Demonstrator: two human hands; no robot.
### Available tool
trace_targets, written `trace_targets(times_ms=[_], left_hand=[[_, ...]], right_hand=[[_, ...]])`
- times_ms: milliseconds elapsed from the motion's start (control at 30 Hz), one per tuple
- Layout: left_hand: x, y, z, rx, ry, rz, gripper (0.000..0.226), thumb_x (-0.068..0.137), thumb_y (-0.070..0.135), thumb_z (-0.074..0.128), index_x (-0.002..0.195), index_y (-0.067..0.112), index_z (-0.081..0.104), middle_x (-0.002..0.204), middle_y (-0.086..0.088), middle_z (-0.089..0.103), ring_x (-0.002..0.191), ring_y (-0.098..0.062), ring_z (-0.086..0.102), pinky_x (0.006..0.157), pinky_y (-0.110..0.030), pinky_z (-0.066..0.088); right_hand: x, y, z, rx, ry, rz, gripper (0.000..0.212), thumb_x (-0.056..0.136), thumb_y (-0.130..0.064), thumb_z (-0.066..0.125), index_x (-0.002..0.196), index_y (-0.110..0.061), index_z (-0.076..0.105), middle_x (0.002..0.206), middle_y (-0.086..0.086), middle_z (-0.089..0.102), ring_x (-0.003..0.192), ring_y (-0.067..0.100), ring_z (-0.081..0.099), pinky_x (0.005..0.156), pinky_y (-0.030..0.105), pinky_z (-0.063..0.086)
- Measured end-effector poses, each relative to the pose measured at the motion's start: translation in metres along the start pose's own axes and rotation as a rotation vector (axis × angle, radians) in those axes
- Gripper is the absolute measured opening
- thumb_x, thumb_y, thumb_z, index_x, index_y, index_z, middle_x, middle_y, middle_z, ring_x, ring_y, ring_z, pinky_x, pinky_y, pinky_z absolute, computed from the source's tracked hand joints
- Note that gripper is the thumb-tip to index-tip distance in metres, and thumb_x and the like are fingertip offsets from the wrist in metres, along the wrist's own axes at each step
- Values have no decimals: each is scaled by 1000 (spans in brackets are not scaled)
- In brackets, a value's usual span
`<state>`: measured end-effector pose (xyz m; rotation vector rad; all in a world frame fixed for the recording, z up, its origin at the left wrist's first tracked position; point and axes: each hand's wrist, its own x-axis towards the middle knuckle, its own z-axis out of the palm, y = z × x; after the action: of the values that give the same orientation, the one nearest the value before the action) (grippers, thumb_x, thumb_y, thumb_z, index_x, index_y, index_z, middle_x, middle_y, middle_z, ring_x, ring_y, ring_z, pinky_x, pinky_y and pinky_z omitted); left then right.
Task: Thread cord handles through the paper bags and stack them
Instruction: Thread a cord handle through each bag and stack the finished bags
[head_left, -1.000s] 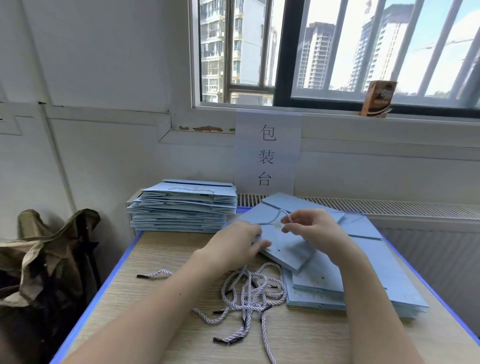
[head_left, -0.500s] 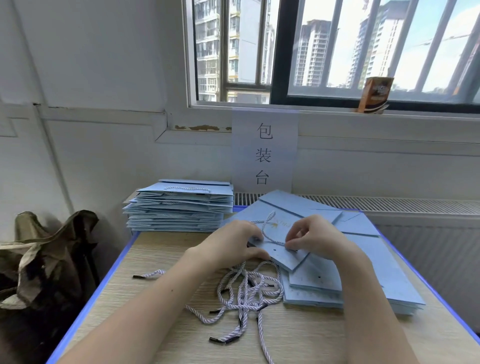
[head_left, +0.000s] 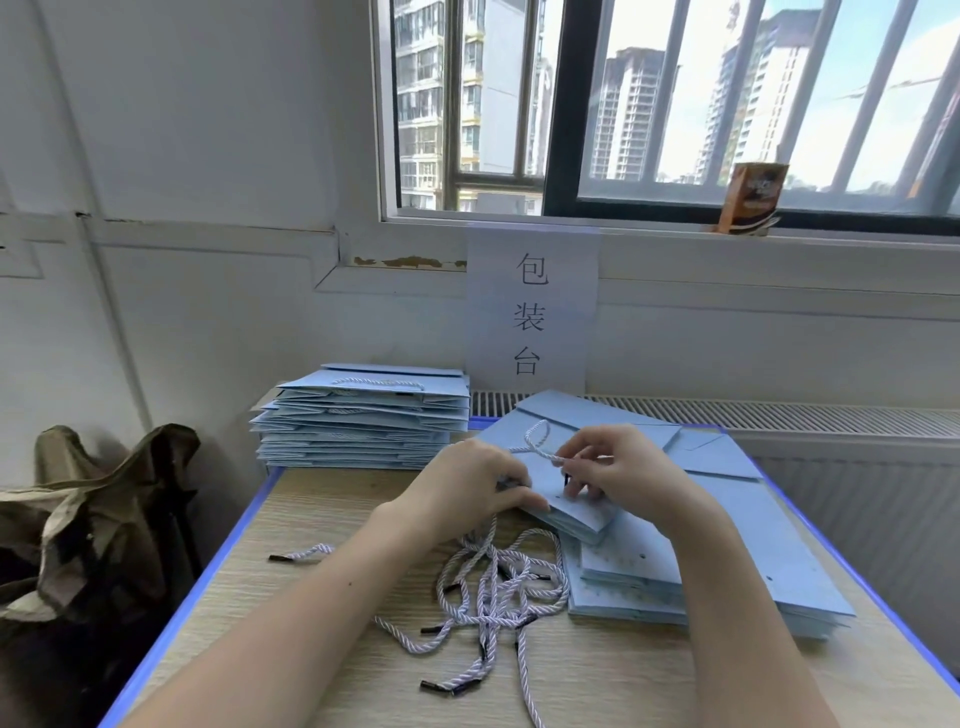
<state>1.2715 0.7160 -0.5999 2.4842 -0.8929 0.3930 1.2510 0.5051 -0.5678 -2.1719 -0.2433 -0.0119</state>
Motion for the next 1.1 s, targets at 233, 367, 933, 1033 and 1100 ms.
trace_targets(times_ms=[233, 367, 933, 1033, 1100], left_hand=[[-1, -1, 0, 33, 10, 20, 40, 84, 62, 63, 83, 24, 75, 78, 9, 70, 73, -11, 59, 70, -38, 51], [-1, -1, 0, 60, 5, 10, 49, 85, 68, 54, 83, 24, 74, 77, 8, 70, 72, -12, 58, 69, -35, 51], [-6, 14, 2, 276, 374, 73, 40, 94, 47, 52, 65, 22, 62, 58, 8, 58, 50, -10, 47, 49, -23, 19], [-5, 13, 6, 244, 381, 51, 43, 95, 51, 49, 68, 21, 63, 61, 7, 60, 54, -14, 55, 49, -26, 30], [-5, 12, 7, 220, 386, 70, 40, 94, 50, 54, 68, 22, 62, 63, 8, 60, 57, -13, 54, 49, -29, 40]], right_hand=[[-2, -1, -3, 27, -31, -18, 8, 86, -5, 75, 83, -11, 70, 73, 4, 74, 67, 15, 67, 69, 34, 52], [-2, 0, -3, 50, -63, 0, 8, 82, -3, 77, 80, -9, 72, 74, 9, 73, 68, 18, 63, 70, 35, 51], [-14, -10, -16, 65, -137, -36, 34, 72, -45, 82, 74, -11, 77, 75, 16, 63, 73, 18, 50, 71, 35, 38], [-13, -9, -15, 107, -158, -46, 17, 77, -19, 84, 78, -3, 76, 90, 3, 76, 83, 16, 63, 79, 33, 48], [-11, -7, -14, 96, -138, -45, 10, 79, -10, 81, 77, -1, 76, 91, 6, 77, 87, 19, 68, 84, 34, 53]])
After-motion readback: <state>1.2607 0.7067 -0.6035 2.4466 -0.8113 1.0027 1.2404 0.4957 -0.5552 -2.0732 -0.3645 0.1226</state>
